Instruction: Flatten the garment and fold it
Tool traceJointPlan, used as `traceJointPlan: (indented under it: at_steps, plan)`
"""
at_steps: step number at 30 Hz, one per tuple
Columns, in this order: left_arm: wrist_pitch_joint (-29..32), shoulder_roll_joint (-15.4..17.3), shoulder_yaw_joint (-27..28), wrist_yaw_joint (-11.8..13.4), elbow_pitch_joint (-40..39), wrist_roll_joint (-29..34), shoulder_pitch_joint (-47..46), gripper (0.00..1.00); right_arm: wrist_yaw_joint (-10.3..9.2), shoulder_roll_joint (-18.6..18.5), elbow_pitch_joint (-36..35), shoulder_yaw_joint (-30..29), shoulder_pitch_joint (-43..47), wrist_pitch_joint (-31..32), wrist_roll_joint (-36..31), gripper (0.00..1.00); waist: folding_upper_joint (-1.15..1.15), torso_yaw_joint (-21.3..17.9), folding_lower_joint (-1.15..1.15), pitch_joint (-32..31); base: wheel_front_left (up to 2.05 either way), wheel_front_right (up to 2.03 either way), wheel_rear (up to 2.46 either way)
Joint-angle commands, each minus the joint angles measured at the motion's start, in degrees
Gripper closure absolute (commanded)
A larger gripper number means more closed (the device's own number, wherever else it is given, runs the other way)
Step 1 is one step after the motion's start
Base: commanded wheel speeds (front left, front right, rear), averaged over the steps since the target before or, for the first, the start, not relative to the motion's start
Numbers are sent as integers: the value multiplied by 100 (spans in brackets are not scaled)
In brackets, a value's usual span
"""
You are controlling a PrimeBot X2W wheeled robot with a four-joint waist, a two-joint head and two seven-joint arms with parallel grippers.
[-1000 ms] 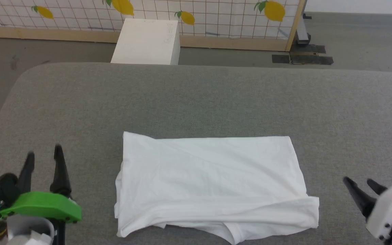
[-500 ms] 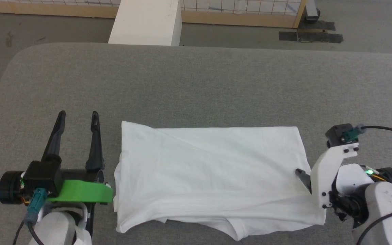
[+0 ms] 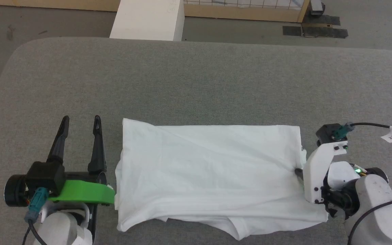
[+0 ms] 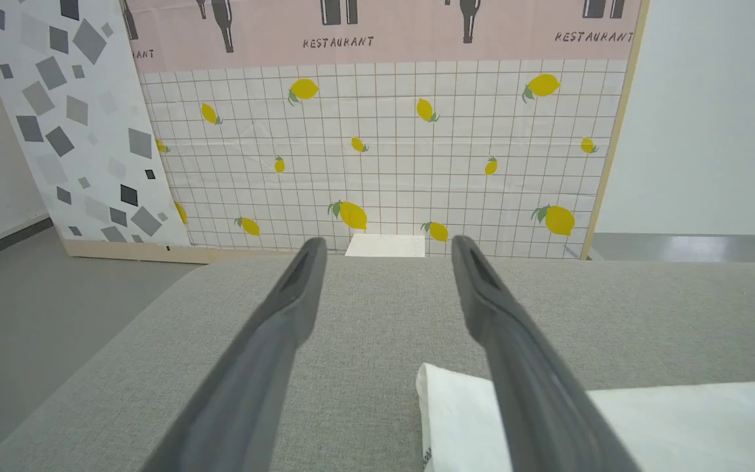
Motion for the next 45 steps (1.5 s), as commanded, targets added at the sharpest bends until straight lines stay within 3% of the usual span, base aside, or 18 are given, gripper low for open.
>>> traceJointPlan:
  at_steps: [1,8,10,13,18,26,30,33,40,45]
  plan:
    - [-43,-30,38,-53,29,78,-1,0,-12,-73,115,-91,61,-12,50,100,0,-22,0,-8,0,0,0]
    - [-43,-139,158,-178,166,103,23,0,-12,-724,22,-1059,159,23,-257,100,0,-141,0,4,0,0,0]
    - [-43,-183,194,-223,193,127,4,0,-12,-842,3,-1510,165,48,-529,100,0,-165,0,19,0,0,0]
    - [-43,-221,232,-261,213,145,-1,0,-12,-885,-73,-1668,179,131,-703,100,0,-182,0,-1,0,0,0]
    - [-43,-270,288,-326,232,186,49,0,-12,-1081,-732,-1232,314,528,-582,100,0,-215,0,-101,0,0,0]
    - [-43,-346,354,-364,163,247,183,0,-12,-1375,-2683,-323,525,1438,561,100,0,-263,0,-218,0,0,0]
    - [-43,-403,380,-370,130,270,232,0,-12,-1214,-3132,212,433,1438,804,100,0,-275,0,-214,0,0,0]
    - [-43,-456,390,-402,79,278,236,0,-12,-914,-3097,609,328,1296,917,100,0,-238,0,-193,0,0,0]
    - [-43,-542,399,-490,79,326,186,0,-12,-147,-2251,1328,-134,658,868,100,0,1,0,-77,0,0,0]
    - [-43,-597,417,-526,107,355,162,0,-12,153,-1443,1629,-490,294,744,100,0,218,0,-26,0,0,0]
